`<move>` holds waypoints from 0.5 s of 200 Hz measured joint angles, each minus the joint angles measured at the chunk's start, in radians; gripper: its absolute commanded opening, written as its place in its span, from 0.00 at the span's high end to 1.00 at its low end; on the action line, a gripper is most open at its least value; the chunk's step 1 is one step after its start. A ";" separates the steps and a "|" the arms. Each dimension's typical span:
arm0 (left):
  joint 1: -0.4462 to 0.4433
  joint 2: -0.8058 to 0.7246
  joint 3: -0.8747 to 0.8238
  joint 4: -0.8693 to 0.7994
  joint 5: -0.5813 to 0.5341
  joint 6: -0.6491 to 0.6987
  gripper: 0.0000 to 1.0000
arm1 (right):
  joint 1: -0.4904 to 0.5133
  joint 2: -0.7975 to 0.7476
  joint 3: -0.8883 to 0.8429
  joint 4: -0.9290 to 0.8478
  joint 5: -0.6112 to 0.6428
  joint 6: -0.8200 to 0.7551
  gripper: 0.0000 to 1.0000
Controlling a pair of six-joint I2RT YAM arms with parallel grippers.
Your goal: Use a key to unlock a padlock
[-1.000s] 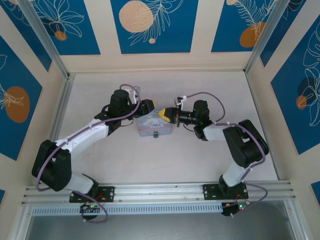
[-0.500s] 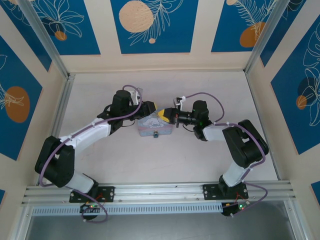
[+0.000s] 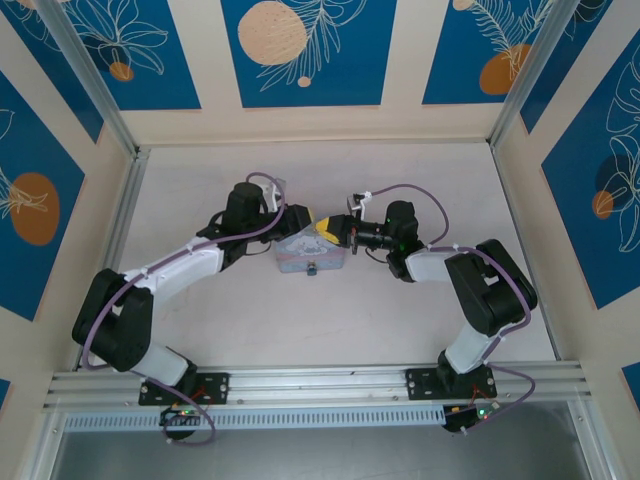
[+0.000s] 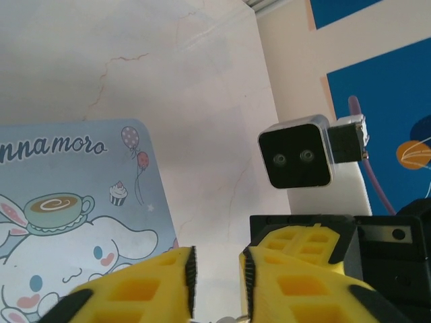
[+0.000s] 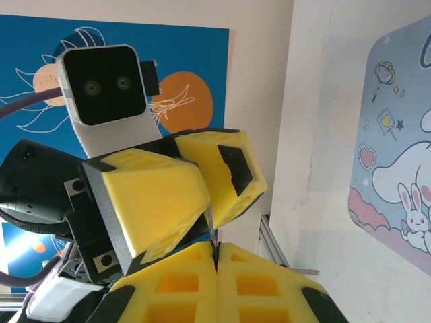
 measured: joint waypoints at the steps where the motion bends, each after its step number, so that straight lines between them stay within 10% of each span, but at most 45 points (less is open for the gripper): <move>1: 0.000 0.000 -0.001 0.000 0.000 0.002 0.82 | 0.000 0.000 0.000 0.000 0.000 0.000 1.00; 66: -0.009 0.007 -0.013 0.061 0.003 -0.021 1.00 | -0.001 0.002 0.000 0.005 0.004 0.016 1.00; 100: -0.018 0.007 -0.027 0.090 0.000 -0.037 1.00 | -0.002 0.002 0.000 0.010 0.016 0.026 0.31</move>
